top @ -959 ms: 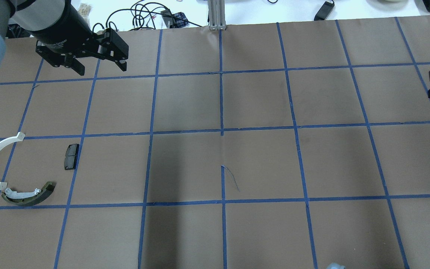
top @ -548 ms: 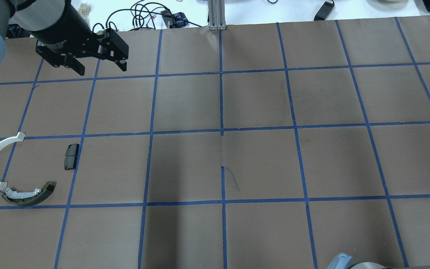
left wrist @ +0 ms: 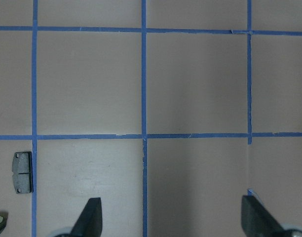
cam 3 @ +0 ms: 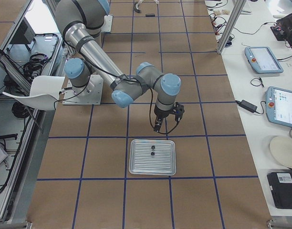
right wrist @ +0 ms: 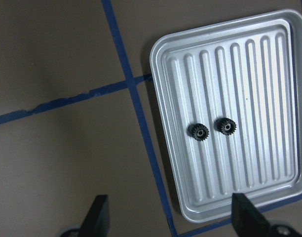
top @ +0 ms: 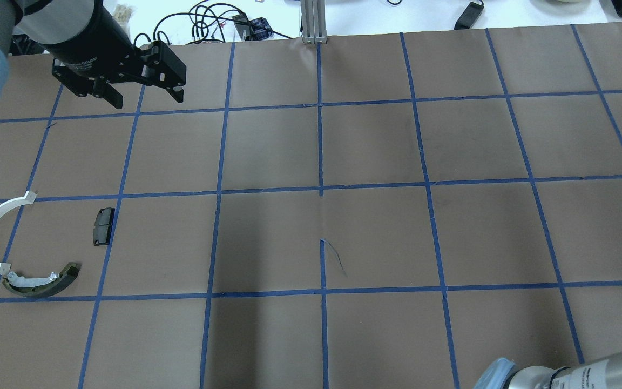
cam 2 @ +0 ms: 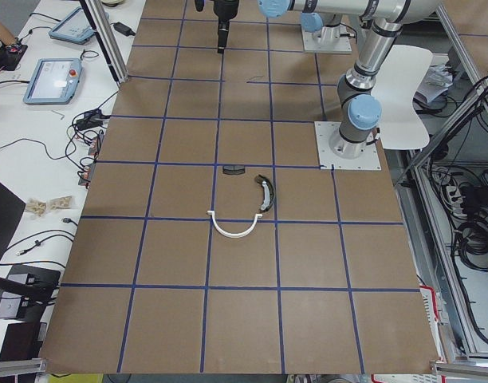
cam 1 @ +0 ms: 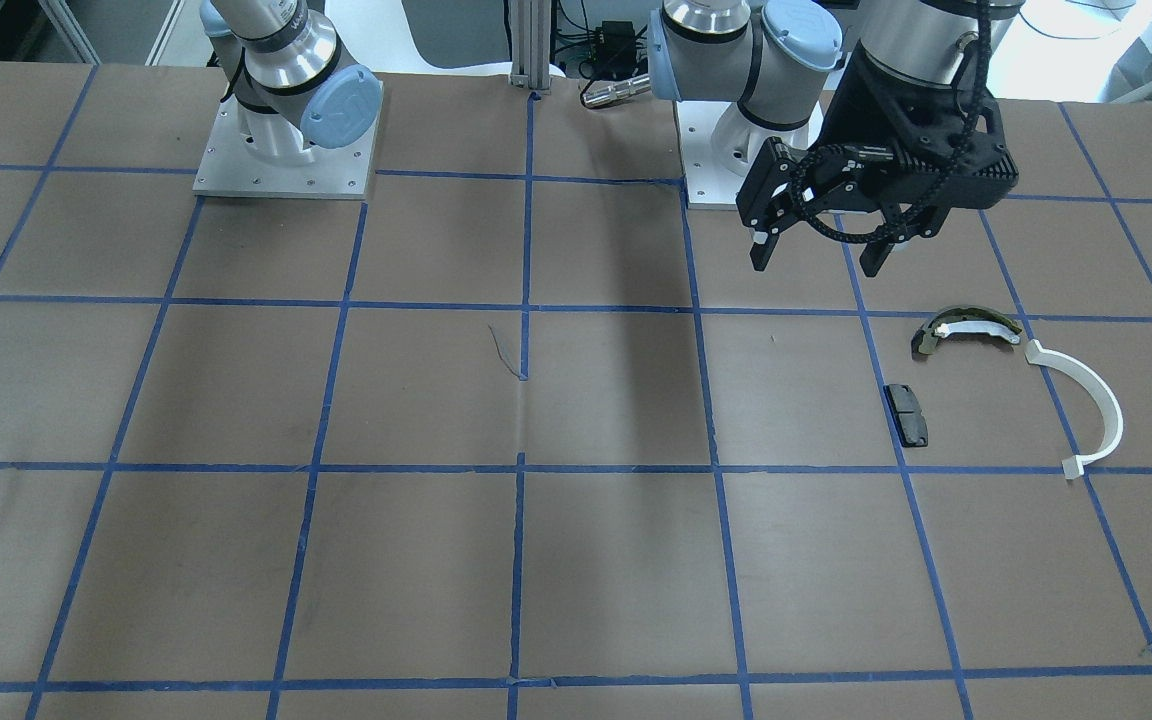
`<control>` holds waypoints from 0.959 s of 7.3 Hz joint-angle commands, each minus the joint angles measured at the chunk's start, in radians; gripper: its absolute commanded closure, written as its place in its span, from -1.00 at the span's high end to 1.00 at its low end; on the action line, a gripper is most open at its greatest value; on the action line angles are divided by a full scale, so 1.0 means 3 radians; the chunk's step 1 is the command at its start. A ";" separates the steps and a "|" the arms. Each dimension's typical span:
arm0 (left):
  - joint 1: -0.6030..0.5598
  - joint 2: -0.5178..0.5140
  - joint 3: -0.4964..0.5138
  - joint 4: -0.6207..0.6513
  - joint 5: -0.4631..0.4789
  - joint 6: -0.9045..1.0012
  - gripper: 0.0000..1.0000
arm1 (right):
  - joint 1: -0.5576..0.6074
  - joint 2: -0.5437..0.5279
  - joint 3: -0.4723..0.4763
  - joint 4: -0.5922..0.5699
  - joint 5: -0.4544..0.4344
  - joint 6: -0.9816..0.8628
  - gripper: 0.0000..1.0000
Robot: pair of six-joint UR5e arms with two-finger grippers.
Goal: Place bearing gear from tray to pile
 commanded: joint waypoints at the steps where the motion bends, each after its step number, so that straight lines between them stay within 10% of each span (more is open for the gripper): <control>1: 0.0000 0.0000 0.0005 0.0000 -0.0005 0.0000 1.00 | -0.0100 0.0277 -0.0001 -0.0269 -0.0018 -0.0171 0.33; 7: 0.0000 0.0000 0.0005 0.0000 -0.0005 0.0000 1.00 | -0.0208 0.0687 -0.0006 -0.0639 -0.0105 -0.0279 0.18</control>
